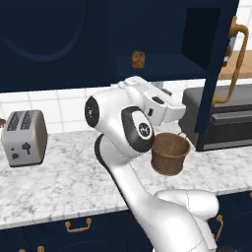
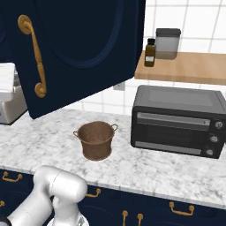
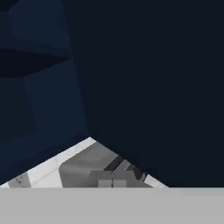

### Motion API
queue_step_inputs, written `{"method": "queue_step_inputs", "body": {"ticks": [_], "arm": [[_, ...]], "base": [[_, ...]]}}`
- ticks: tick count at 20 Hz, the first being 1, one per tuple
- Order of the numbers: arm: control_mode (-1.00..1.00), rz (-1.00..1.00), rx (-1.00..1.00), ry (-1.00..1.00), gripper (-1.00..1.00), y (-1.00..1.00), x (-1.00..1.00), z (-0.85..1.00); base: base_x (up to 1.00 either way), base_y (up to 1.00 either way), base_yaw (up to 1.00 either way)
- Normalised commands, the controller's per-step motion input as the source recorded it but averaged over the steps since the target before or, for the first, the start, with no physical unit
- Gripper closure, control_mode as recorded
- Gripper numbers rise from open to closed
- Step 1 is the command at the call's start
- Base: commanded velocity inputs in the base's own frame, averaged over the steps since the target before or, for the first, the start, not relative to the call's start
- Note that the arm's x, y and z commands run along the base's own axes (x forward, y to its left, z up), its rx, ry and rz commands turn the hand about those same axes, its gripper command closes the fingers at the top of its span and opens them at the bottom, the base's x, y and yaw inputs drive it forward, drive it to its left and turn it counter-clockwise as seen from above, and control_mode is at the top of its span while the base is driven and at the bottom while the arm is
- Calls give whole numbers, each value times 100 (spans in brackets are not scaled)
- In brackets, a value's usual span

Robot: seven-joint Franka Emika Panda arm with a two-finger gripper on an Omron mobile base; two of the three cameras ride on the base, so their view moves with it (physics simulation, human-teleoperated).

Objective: Open the cabinet, pick up the bread from the cabinet and place it in the basket. Then move the basket to the dining counter.

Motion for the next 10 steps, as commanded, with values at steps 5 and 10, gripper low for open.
{"method": "queue_step_inputs", "body": {"ticks": [5,10], "arm": [[-100,-27,-14,9,100,-93,24,-6],[-100,-23,-8,7,100,-100,-18,0]], "base": [[0,0,0],[0,0,0]]}}
